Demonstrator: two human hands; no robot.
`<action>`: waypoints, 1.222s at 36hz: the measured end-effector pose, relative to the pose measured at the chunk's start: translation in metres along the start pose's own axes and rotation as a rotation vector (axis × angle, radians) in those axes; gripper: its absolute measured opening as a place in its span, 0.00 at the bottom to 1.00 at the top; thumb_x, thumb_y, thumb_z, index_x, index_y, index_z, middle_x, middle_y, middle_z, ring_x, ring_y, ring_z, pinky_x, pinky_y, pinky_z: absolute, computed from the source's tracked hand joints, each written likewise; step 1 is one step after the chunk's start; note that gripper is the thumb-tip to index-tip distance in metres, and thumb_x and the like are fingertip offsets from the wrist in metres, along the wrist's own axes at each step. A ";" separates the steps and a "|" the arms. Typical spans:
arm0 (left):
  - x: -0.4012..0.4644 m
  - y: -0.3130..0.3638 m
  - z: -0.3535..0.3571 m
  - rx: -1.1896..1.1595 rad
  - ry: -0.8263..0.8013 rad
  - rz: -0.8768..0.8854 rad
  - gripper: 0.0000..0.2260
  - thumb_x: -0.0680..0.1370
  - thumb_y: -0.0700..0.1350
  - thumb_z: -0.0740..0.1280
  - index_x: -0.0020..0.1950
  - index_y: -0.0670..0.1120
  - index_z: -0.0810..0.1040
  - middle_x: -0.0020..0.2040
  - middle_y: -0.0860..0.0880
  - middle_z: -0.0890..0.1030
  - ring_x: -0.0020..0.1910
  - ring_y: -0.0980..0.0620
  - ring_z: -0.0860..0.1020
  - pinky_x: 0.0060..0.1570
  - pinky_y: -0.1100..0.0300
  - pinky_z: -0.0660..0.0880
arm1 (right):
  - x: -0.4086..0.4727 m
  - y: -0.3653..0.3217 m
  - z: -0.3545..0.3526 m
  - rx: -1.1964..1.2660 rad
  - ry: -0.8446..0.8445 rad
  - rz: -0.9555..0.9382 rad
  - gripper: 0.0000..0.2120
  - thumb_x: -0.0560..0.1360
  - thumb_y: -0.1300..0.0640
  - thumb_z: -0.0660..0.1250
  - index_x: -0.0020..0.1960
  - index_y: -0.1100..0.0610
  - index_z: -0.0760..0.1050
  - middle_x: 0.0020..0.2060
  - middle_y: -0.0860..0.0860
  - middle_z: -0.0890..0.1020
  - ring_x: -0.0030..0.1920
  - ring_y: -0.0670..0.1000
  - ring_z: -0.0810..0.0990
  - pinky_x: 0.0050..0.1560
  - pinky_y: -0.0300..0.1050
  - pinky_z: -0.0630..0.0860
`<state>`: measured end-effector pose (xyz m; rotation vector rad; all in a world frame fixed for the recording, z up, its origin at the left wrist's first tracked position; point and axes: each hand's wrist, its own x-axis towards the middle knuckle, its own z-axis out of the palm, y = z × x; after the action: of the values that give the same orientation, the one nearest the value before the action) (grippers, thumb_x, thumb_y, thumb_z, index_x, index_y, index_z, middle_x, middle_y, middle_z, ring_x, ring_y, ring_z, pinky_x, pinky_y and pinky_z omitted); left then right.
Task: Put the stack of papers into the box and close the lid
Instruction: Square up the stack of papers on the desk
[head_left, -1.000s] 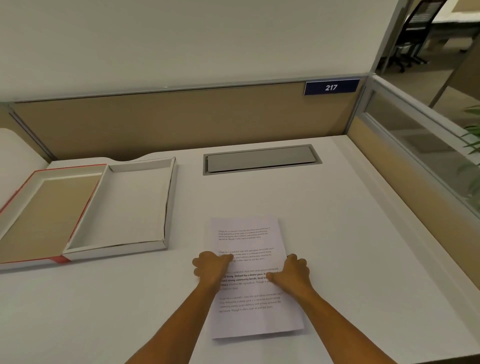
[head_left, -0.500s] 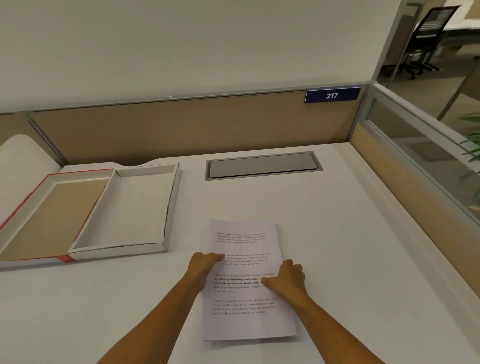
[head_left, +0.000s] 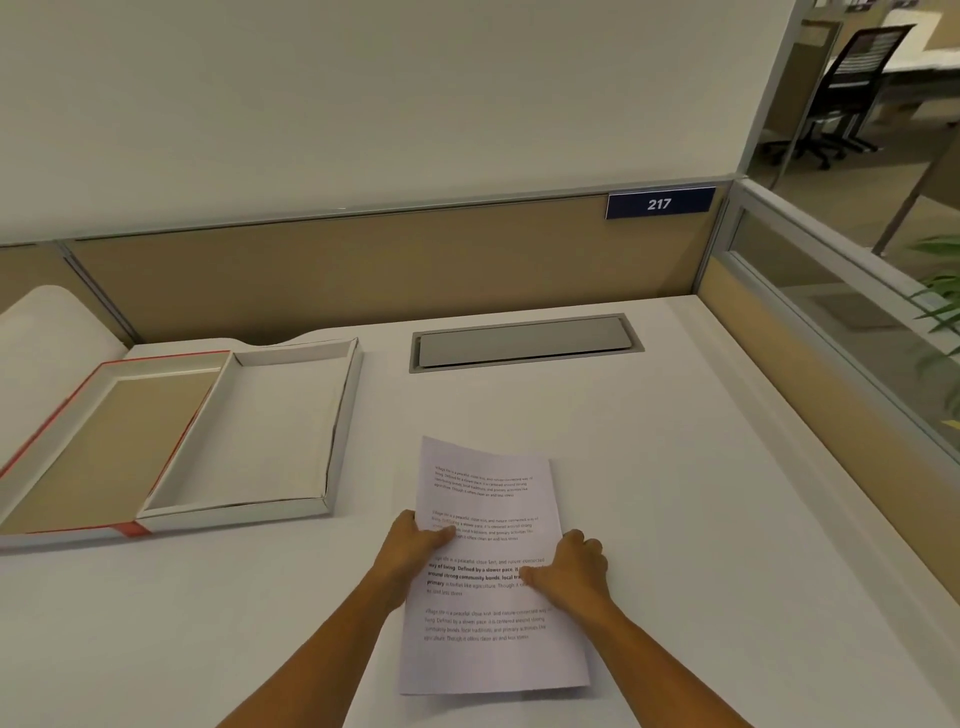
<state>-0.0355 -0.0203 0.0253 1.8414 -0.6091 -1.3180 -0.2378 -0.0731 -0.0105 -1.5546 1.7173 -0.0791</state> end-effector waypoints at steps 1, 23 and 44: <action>-0.001 0.000 0.002 0.026 0.011 0.022 0.09 0.76 0.40 0.70 0.54 0.45 0.74 0.49 0.45 0.84 0.43 0.44 0.85 0.39 0.50 0.83 | 0.000 0.000 0.000 0.002 0.001 -0.001 0.41 0.67 0.42 0.76 0.69 0.62 0.63 0.64 0.59 0.69 0.65 0.59 0.70 0.65 0.50 0.73; -0.066 0.026 0.000 -0.167 -0.013 0.463 0.19 0.74 0.45 0.71 0.61 0.59 0.72 0.56 0.48 0.82 0.48 0.44 0.85 0.42 0.44 0.83 | -0.009 -0.003 -0.080 0.981 -0.364 -0.362 0.31 0.68 0.54 0.78 0.68 0.57 0.72 0.59 0.56 0.83 0.58 0.59 0.83 0.55 0.57 0.81; -0.061 0.006 0.023 -0.190 0.204 0.655 0.22 0.76 0.36 0.68 0.68 0.47 0.68 0.57 0.46 0.78 0.56 0.47 0.79 0.49 0.56 0.82 | -0.066 -0.019 -0.054 0.927 0.107 -0.487 0.12 0.71 0.51 0.71 0.52 0.54 0.82 0.43 0.49 0.87 0.45 0.49 0.85 0.41 0.42 0.82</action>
<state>-0.0778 0.0148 0.0610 1.4191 -0.8497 -0.7155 -0.2586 -0.0458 0.0697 -1.1955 1.0555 -1.0574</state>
